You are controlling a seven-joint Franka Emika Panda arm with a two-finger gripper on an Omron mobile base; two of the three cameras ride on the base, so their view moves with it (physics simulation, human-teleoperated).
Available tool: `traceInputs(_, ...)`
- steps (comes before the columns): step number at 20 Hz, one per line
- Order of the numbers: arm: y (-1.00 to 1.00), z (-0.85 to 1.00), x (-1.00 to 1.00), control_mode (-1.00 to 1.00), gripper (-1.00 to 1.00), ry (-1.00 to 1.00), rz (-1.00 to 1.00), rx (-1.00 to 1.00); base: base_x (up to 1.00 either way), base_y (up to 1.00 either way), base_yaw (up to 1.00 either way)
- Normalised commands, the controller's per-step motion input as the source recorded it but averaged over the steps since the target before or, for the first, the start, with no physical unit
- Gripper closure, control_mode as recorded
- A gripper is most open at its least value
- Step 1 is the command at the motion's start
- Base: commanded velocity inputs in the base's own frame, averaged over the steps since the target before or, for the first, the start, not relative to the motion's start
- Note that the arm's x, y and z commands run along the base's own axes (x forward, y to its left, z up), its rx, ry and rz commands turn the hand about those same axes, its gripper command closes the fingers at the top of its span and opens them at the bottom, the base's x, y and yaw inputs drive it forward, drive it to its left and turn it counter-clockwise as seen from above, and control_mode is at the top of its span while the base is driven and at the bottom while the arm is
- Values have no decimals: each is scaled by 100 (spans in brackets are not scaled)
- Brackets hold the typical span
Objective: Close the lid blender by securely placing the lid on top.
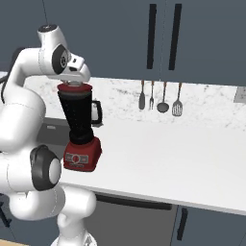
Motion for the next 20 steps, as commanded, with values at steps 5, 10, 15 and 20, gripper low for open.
traceInputs(5,0,0,24,-100,100,-5,0,0,0,0,0)
traceInputs(10,0,-7,6,-100,100,-10,0,0,0,0,0)
traceInputs(15,2,-16,0,-100,100,-14,0,0,0,0,0)
traceInputs(20,3,-23,0,-100,100,-13,0,0,0,0,0)
